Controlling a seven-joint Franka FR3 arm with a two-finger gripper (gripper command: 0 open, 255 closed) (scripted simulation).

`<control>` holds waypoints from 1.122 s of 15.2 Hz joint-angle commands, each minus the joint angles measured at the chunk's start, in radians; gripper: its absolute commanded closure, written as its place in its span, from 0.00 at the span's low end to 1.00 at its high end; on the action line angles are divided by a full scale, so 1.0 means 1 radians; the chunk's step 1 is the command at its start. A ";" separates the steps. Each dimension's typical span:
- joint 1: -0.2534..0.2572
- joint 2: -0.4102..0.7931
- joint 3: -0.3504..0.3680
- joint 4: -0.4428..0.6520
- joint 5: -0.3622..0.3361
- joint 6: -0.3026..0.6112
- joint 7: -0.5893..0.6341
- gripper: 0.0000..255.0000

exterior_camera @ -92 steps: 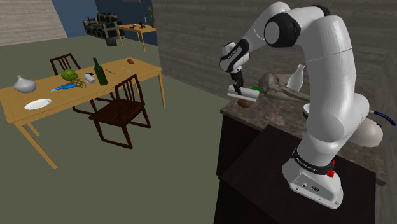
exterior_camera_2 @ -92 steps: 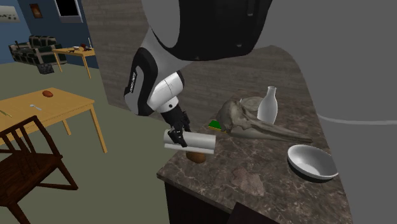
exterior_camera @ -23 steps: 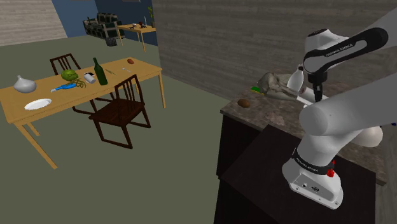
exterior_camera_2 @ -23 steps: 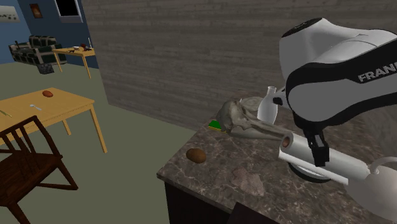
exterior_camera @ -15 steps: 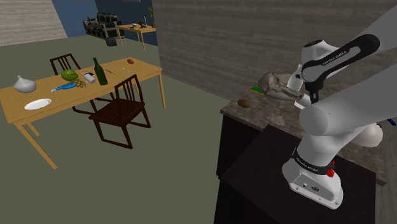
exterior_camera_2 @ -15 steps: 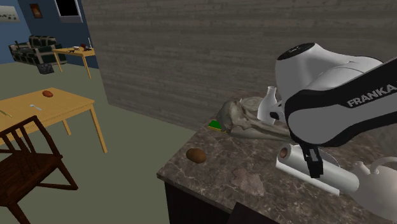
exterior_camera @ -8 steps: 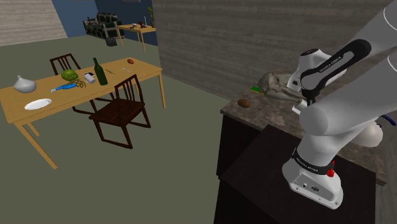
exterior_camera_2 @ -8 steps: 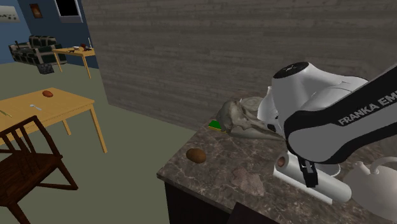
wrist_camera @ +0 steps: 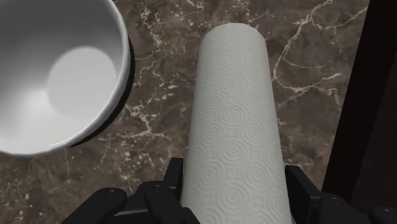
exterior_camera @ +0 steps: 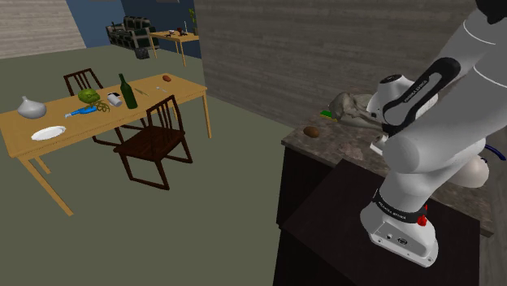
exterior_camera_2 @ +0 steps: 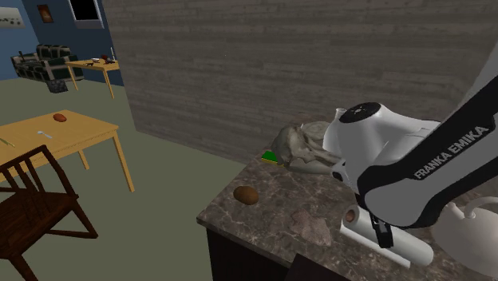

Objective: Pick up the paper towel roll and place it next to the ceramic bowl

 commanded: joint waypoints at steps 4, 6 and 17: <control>0.008 0.133 -0.017 0.013 -0.035 0.119 0.062 1.00; 0.009 0.189 -0.020 0.020 -0.049 0.168 0.090 1.00; 0.008 0.226 -0.020 0.026 -0.059 0.199 0.109 0.00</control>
